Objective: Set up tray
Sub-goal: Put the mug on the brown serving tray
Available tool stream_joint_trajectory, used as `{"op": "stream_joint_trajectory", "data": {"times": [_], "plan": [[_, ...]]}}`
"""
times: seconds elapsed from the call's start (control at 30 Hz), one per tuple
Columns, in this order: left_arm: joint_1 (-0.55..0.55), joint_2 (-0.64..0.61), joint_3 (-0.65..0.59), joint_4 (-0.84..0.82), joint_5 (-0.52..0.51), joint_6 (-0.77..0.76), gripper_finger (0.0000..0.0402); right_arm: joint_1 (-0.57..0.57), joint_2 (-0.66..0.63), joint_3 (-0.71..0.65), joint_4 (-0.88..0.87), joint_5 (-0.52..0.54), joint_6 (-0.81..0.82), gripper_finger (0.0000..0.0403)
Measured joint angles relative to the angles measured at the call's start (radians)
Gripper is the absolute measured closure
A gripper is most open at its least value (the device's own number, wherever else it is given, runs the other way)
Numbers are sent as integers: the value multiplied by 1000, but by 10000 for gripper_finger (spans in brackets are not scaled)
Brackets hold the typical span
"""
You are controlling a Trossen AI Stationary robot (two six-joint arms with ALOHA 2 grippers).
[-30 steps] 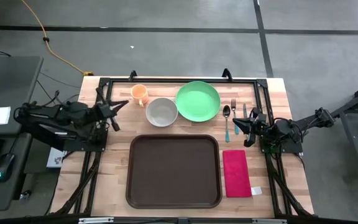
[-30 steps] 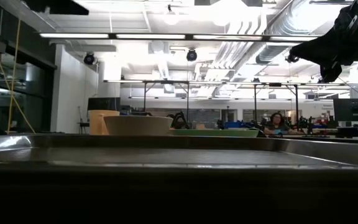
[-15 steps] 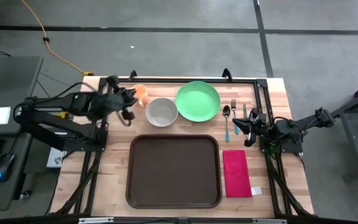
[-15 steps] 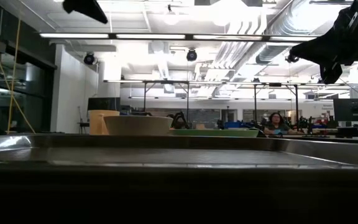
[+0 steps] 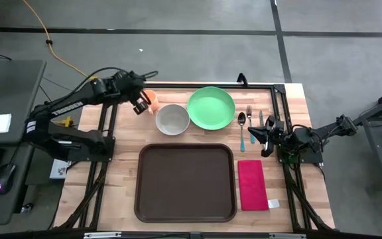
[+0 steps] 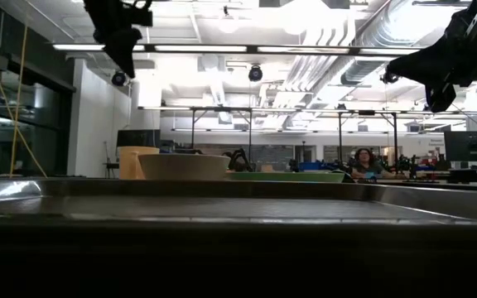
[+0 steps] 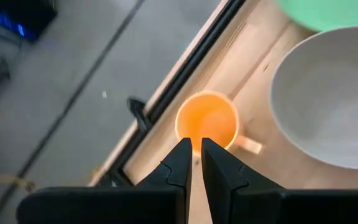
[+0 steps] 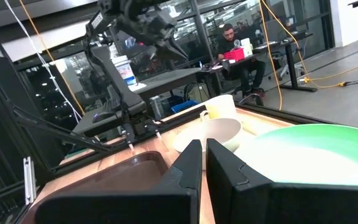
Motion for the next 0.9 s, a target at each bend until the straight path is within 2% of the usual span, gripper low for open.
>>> {"op": "stream_joint_trajectory", "data": {"times": [0.3, 0.53, 0.77, 0.9], "plan": [[210, 9, 0, -38, 210, -99, 325, 0, 0, 0, 0, 0, -3, 402], [296, 112, 0, -29, 358, -39, 274, 0, 0, 0, 0, -2, -3, 402], [295, 237, 0, -6, 352, -13, 191, 0, 0, 0, 0, -2, -3, 402], [295, 283, 0, 15, 353, 8, 156, 0, 0, 0, 0, -2, -3, 402]]}}
